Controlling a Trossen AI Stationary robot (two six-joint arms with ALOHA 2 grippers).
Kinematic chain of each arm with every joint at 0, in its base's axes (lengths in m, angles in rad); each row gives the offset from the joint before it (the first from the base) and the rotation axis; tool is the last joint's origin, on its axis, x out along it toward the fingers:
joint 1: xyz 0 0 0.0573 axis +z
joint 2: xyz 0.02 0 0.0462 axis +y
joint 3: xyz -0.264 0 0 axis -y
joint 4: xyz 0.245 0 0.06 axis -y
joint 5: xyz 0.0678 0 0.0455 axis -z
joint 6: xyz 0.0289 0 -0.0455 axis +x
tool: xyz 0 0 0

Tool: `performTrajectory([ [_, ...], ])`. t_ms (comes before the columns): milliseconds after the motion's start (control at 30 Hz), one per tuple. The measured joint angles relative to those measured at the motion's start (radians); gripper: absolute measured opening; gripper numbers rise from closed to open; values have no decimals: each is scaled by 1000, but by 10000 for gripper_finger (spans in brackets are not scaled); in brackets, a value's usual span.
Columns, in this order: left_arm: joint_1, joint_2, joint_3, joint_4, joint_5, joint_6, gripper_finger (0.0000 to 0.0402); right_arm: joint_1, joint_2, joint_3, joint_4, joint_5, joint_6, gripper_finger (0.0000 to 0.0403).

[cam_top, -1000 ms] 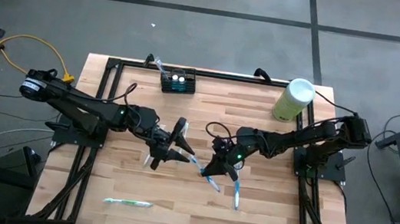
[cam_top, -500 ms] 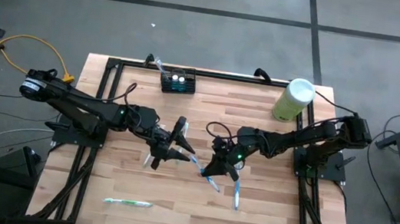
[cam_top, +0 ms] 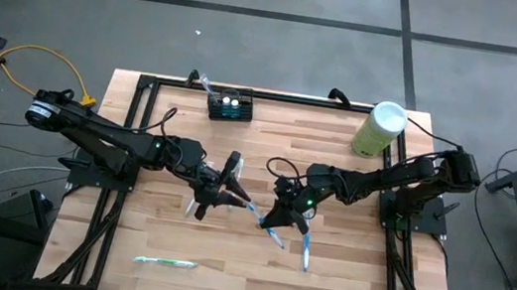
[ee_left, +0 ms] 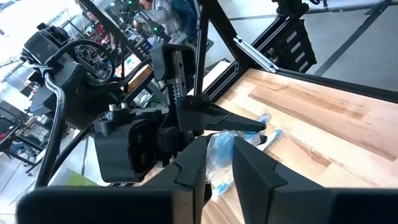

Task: Pick & Place toothbrushing station
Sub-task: Put the right blue toothbrush into the wire organizer

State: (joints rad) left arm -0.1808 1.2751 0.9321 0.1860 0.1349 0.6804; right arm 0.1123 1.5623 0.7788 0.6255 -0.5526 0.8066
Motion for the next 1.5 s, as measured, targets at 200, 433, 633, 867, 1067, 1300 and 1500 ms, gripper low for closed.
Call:
performTrajectory([
  [200, 0, 0, 0, 0, 1, 0, 24, 0, 0, 0, 0, 0, -4, 15],
  [433, 0, 0, 0, 2, 1, 0, 2, 0, 0, 0, 0, 0, -7, 15],
  [633, 0, 0, 0, 2, 1, 0, 1, 0, 0, 0, 0, 0, -7, 15],
  [867, 0, 0, 0, 2, 0, 0, 1, 0, 0, 0, 0, 3, -15, 15],
  [1067, 0, 0, 0, 2, -2, -19, 1, 0, 0, 0, -1, 23, -18, 33],
  [1300, 0, 0, 0, 2, -2, -23, 1, 0, 0, 0, 0, 31, -18, 59],
  [1500, 0, 0, 0, 1, -2, -23, 1, 0, 0, 0, 0, 31, -24, 82],
])
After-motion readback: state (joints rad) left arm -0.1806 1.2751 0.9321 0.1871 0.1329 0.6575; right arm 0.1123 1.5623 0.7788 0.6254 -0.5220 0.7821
